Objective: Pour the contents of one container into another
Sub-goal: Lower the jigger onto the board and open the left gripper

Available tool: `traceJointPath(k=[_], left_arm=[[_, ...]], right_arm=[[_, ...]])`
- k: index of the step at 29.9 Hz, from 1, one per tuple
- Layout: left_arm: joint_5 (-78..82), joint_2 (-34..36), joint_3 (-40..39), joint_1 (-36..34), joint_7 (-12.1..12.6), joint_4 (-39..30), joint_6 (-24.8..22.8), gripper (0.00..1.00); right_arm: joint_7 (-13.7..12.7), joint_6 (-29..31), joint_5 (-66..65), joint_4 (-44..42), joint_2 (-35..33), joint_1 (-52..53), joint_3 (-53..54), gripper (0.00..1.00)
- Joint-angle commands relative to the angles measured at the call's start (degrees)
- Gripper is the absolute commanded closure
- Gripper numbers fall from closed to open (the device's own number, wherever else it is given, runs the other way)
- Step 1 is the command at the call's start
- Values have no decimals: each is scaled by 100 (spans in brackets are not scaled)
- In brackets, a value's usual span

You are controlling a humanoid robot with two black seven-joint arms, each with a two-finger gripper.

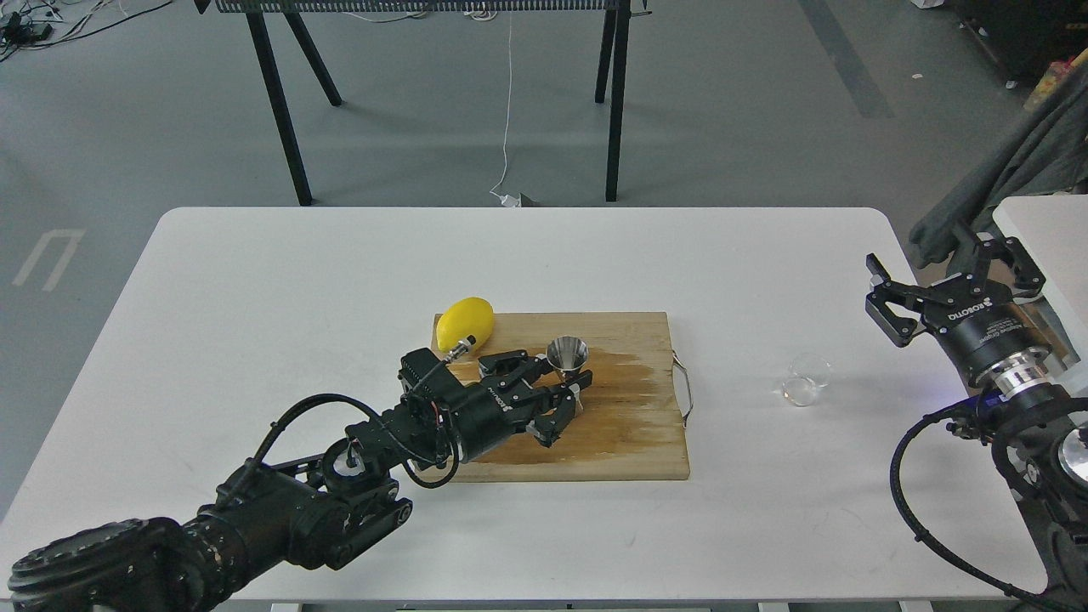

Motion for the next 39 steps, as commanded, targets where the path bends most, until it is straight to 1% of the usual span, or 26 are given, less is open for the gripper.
traceJointPath(k=[1, 4, 5, 21, 27, 39], left_arm=[[-1, 0, 0, 54, 0, -18, 0, 35], [-1, 0, 0, 124, 0, -18, 0, 25], [-1, 0, 0, 124, 0, -18, 0, 23], [-45, 0, -44, 177, 0, -18, 0, 23], [-124, 105, -53, 203, 0, -9, 0, 23], [-221, 219, -44, 309, 0, -18, 0, 18]], right_arm=[[0, 0, 0, 0, 0, -8, 6, 1], [0, 0, 0, 0, 0, -8, 6, 1], [0, 0, 0, 0, 0, -8, 6, 1], [0, 0, 0, 0, 9, -25, 6, 1], [0, 0, 0, 0, 18, -25, 6, 1], [0, 0, 0, 0, 18, -25, 6, 1]])
